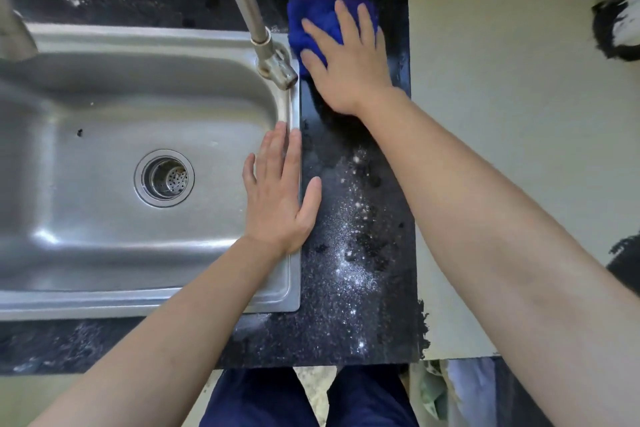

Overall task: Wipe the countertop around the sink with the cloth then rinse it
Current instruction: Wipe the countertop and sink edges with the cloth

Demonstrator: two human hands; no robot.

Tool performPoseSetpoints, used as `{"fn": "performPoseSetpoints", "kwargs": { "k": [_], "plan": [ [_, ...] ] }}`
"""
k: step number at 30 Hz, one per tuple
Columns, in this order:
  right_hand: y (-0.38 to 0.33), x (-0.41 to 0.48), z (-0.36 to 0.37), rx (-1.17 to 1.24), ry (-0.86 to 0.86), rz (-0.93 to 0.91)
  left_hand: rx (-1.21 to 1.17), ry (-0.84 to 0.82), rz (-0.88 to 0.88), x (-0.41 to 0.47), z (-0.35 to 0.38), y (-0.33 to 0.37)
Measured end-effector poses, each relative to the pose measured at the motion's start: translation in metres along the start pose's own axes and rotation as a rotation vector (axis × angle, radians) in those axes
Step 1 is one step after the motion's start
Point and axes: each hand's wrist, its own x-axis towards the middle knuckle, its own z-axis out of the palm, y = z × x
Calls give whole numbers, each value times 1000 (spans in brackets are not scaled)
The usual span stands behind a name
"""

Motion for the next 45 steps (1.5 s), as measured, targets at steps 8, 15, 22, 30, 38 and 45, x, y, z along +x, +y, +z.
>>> {"fn": "performPoseSetpoints", "kwargs": {
  "k": [8, 15, 22, 30, 38, 45],
  "plan": [
    [11, -91, 36, 13, 53, -13, 36, -11, -245, -25, -6, 7],
    [10, -237, 80, 6, 2, -27, 253, -197, -219, -103, -24, -23],
    [-4, -139, 47, 35, 0, 75, 289, -232, -159, -104, -24, -21],
    [-28, -124, 53, 73, 74, 142, 270, -286, -188, -105, -25, -25],
    [-26, -291, 101, 17, -14, -24, 269, -274, -167, -105, -22, -26],
    [3, -181, 63, -6, 38, 101, 300, -284, -148, -103, -24, -24]
  ]
}}
